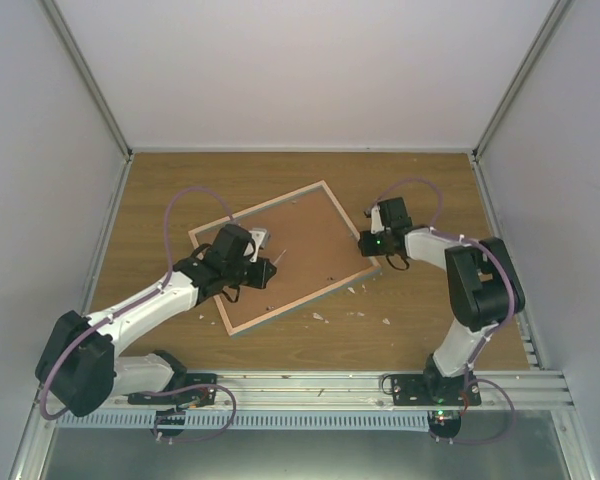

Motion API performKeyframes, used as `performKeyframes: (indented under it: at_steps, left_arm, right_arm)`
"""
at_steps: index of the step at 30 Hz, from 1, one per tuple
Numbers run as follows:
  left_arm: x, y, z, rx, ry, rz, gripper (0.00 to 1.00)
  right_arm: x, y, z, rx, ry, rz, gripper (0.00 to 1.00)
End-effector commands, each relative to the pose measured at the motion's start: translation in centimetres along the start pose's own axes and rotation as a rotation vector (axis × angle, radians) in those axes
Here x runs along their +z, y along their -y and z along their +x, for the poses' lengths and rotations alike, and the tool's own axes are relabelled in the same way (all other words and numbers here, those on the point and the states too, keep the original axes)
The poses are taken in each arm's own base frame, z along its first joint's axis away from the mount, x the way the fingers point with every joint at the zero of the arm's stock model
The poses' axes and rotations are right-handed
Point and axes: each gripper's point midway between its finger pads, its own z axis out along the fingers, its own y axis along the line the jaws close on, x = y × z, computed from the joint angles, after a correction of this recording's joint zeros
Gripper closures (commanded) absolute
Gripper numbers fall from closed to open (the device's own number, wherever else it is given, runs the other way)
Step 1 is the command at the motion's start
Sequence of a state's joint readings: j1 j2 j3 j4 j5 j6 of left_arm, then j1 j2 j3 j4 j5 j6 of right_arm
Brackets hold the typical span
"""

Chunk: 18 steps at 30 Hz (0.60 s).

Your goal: Take the photo out of the frame

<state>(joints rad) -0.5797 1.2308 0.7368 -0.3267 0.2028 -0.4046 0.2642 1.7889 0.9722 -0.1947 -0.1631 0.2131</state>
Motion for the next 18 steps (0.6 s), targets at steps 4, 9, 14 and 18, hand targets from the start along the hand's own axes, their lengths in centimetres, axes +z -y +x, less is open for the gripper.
performKeyframes:
  at_steps: [4,9,14,18]
  left_arm:
    - [0.8,2.9,-1.0,0.04,0.008,0.059,1.0]
    - [2.2,4.8,0.0,0.078,-0.033,0.071,1.0]
    - [3.8,7.0,0.4,0.126,-0.067,0.083,1.0]
    - [5.3,8.7,0.6,0.168,-0.095,0.095,1.0]
  right_arm:
    - [-2.2,-1.0,5.9,0.173,-0.061,-0.035,0.9]
    - [-3.4,-2.5,7.3,0.167,-0.051,-0.064,0.84]
    - [-3.7,-3.0,8.9,0.138,-0.065,-0.06,0.82]
    - [-3.8,-4.2,10.2,0.092,-0.084,-0.075,0.8]
